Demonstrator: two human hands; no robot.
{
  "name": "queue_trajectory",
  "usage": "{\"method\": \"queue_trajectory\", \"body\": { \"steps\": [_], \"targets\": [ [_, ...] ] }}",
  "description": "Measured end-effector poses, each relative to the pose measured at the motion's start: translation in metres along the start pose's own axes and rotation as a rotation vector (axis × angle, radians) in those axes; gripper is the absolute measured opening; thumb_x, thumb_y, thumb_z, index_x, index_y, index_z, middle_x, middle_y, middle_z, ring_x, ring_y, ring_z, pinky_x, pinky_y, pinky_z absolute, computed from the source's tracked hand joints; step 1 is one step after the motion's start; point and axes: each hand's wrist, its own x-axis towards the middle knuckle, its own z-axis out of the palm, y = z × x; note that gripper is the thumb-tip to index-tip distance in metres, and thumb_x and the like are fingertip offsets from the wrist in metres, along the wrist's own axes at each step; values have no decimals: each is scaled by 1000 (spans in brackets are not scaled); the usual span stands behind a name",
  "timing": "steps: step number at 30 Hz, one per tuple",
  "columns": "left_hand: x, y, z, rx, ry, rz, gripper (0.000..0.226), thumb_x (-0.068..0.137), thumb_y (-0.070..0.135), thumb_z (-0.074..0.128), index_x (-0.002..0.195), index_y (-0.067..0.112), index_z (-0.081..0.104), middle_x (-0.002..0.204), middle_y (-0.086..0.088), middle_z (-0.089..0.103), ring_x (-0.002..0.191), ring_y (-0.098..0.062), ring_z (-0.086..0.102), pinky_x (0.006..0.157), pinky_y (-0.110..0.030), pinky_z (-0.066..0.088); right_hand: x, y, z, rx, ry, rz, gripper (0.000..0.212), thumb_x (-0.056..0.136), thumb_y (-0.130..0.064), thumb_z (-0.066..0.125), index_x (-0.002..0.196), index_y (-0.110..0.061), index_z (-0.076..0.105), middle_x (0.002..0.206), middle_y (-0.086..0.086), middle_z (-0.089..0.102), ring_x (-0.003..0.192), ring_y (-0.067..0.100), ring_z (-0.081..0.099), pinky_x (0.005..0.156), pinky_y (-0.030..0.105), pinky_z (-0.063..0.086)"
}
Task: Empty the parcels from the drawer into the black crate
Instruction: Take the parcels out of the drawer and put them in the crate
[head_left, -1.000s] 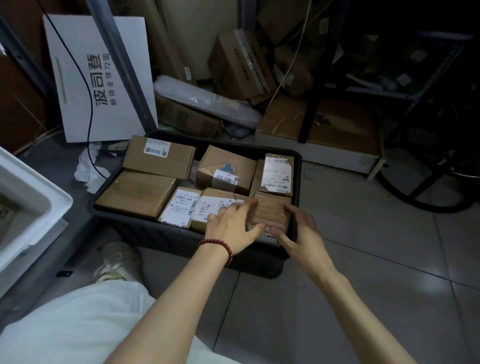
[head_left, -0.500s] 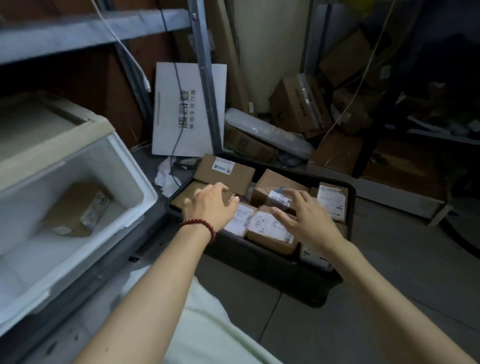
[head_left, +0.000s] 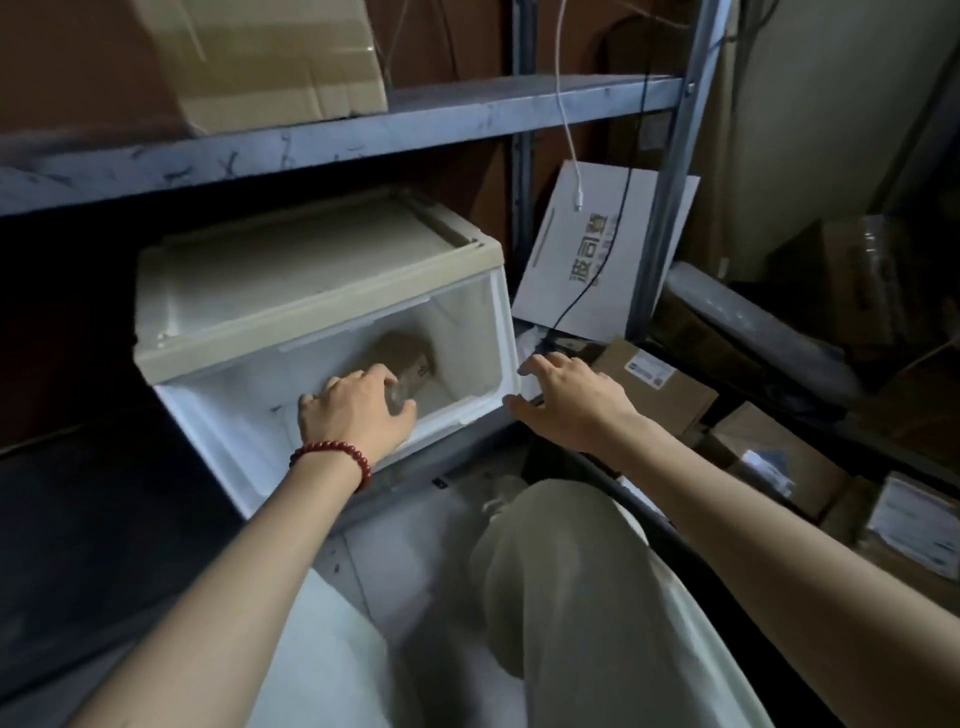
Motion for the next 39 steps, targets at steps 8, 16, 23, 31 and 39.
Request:
{"method": "queue_trajectory", "body": {
  "steps": [8,16,23,31,39],
  "targets": [
    [-8,-69,29,-51,-70,-250,43,90,47,51,128,26,49,129,2,59,120,-24,50,93,-39,38,49,-62,41,5,-56,-43,61,91,-58,48,138,-19,42,138,5,48,129,25,43,92,38,43],
    [37,-79,66,-17,-3,-237,51,90,49,47,134,24,42,131,0,56,121,-24,49,91,-40,38,117,-61,68,-71,-54,-170,65,90,-59,51,142,-22,38,142,2,42,130,23,42,94,37,42],
    [86,-84,119,19,-123,-314,68,87,59,49,140,20,34,140,-6,46,128,-28,42,100,-46,31,161,-54,122,-40,-142,-205,69,89,-57,53,144,-19,33,145,5,36,133,26,37,99,40,40],
    [136,-73,169,-32,-107,-258,73,85,59,52,142,20,30,144,-8,41,130,-31,40,103,-52,32,198,-33,164,3,-139,-167,75,88,-56,56,147,-19,29,148,8,32,133,28,35,100,44,40],
    [165,-92,182,0,-135,-271,63,87,57,51,137,21,37,139,-10,44,124,-34,43,96,-48,35,249,-24,183,34,-209,-178,81,87,-52,62,148,-14,26,149,12,27,133,31,33,105,47,39]
  ]
}}
